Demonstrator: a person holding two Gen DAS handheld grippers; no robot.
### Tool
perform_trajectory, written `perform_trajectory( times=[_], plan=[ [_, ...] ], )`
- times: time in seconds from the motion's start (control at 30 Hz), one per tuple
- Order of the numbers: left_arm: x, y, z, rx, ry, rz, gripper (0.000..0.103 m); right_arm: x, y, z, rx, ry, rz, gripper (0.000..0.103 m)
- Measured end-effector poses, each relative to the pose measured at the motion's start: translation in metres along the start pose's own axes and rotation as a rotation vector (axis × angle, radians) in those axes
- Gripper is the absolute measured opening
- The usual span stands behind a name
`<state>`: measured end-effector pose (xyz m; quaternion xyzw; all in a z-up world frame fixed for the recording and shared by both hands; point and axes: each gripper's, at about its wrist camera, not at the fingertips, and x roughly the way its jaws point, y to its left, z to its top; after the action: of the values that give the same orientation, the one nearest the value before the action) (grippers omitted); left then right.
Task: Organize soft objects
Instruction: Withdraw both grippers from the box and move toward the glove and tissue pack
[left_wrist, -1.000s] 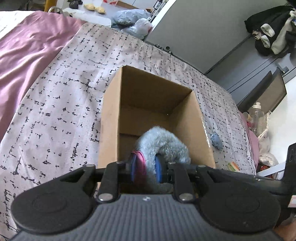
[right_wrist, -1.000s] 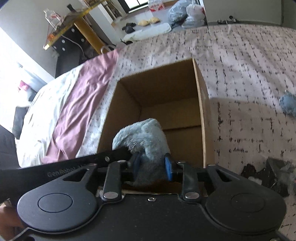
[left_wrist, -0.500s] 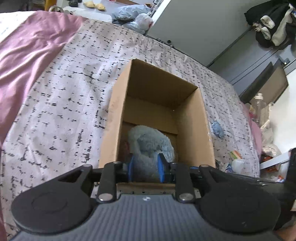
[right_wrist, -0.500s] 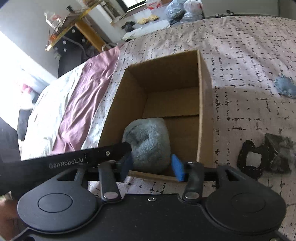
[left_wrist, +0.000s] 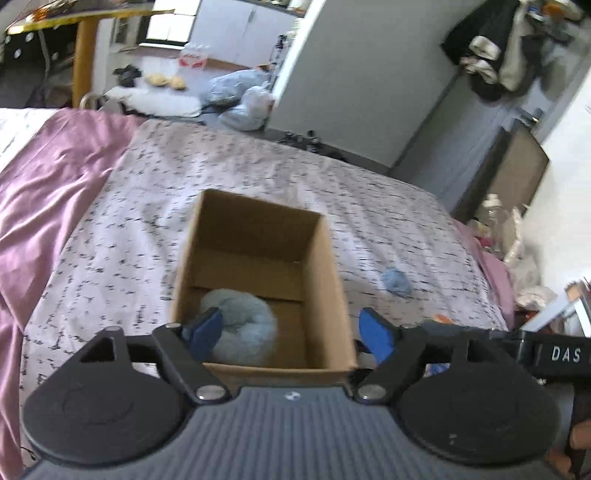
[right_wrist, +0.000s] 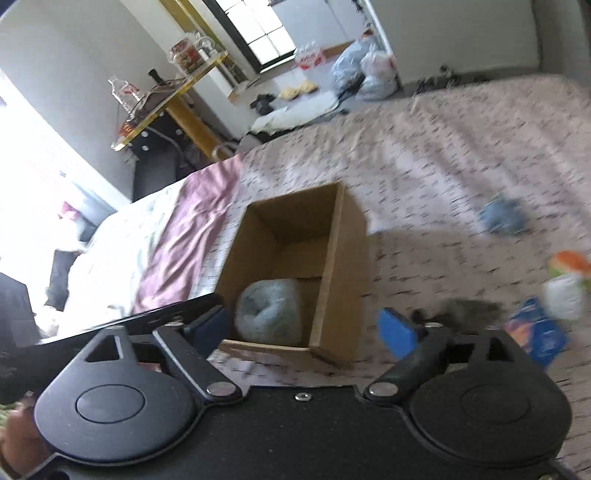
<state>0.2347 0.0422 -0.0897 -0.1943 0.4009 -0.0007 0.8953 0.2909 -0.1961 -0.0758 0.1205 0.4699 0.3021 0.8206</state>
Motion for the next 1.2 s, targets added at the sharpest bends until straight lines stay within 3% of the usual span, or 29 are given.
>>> perform_trajectory(
  times=[0.17,0.33,0.4,0.6,0.83,0.93,1.03,1.2],
  plan=[
    [-0.012,-0.029,-0.009,0.060,-0.045,0.060,0.081,-0.030,-0.022,-0.007,-0.014,-0.044,-0.024,0.101],
    [-0.021,-0.051,-0.019,0.132,-0.077,0.104,0.100,-0.058,-0.044,-0.020,-0.055,-0.102,-0.063,0.103],
    [-0.023,-0.060,-0.025,0.190,-0.078,0.126,0.103,-0.067,-0.053,-0.024,-0.078,-0.127,-0.073,0.103],
    [-0.026,-0.072,-0.042,0.212,-0.056,0.124,0.103,-0.089,-0.078,-0.040,-0.115,-0.164,-0.102,0.103],
    [-0.036,-0.089,-0.061,0.232,-0.136,0.141,0.103,-0.105,-0.104,-0.056,-0.081,-0.195,-0.096,0.103],
    [-0.037,-0.094,-0.064,0.220,-0.125,0.109,0.103,-0.113,-0.116,-0.062,-0.044,-0.201,-0.077,0.103],
    [-0.047,-0.096,-0.067,0.193,-0.186,0.124,0.103,-0.120,-0.123,-0.067,-0.045,-0.216,-0.078,0.103],
    [-0.051,-0.109,-0.067,0.204,-0.171,0.101,0.103,-0.135,-0.135,-0.076,-0.059,-0.260,-0.113,0.103]
  ],
)
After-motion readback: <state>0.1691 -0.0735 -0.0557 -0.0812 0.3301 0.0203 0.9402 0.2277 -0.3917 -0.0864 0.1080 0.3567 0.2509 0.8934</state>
